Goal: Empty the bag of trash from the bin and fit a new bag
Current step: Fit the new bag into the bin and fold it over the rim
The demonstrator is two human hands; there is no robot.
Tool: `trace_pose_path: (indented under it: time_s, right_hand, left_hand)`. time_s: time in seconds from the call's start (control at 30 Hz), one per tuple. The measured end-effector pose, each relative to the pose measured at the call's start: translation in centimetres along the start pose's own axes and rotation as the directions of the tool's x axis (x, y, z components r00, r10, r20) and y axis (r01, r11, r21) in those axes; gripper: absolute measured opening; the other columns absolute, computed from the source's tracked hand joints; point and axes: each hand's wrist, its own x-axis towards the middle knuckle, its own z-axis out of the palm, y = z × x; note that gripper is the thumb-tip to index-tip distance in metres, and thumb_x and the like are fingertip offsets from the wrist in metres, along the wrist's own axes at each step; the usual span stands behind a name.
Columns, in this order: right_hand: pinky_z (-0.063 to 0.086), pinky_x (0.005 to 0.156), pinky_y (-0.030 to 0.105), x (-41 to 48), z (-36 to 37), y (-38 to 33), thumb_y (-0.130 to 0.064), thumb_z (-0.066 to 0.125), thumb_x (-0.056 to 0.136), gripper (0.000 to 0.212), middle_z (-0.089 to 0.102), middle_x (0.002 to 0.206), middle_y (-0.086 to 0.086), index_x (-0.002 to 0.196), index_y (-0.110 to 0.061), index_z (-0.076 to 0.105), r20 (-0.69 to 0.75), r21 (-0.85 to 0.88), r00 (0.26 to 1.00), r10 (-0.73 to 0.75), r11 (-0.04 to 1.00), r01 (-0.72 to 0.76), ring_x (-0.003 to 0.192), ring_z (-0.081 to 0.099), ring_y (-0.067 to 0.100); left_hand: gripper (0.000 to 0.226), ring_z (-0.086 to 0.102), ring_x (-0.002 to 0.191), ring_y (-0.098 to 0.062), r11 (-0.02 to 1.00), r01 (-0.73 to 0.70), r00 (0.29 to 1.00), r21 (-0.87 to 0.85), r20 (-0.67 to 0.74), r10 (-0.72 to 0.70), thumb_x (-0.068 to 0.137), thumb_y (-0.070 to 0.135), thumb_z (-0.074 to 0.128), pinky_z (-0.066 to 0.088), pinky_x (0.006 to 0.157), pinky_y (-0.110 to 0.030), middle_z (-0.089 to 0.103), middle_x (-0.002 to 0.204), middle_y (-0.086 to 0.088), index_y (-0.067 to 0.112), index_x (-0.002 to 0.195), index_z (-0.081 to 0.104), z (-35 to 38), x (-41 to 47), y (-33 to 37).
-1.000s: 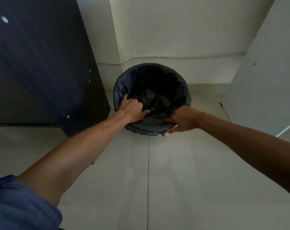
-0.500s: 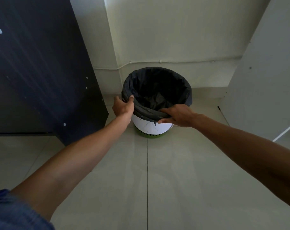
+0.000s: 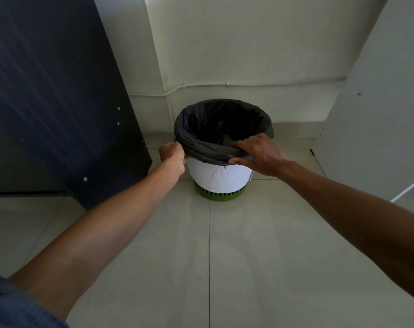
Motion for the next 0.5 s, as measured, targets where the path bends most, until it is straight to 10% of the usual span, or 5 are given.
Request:
trace_pose_path:
  time_s: [0.37, 0.5]
  right_hand:
    - [0.030, 0.113, 0.045, -2.5, 1.4, -0.6, -0.061, 0.047, 0.093, 0.071, 0.055, 0.132, 0.008, 0.147, -0.016, 0.040, -0.172, 0.105, 0.983, 0.072, 0.993, -0.054, 0.121, 0.052, 0.024]
    - [0.038, 0.101, 0.033, -1.5, 0.7, -2.2, -0.024, 0.044, 0.096, 0.050, 0.049, 0.136, 0.012, 0.143, -0.008, 0.040, -0.423, 0.473, 0.708, 0.565, 0.804, -0.360, 0.121, 0.049, 0.024]
  left_hand:
    - [0.029, 0.063, 0.107, -0.031, 0.972, 0.153, 0.988, 0.180, -0.012, -0.153, 0.099, -0.001, 0.048, 0.055, 0.073, -0.031, 0.061, 0.125, -0.020, -0.002, 0.127, 0.056, -0.5, 1.4, -2.9]
    - [0.030, 0.063, 0.100, -0.029, 0.984, 0.152, 0.988, 0.092, -0.031, -0.149, 0.099, 0.008, 0.046, 0.056, 0.069, -0.035, 0.061, 0.118, -0.016, 0.004, 0.127, 0.054, 0.1, 0.4, -2.7]
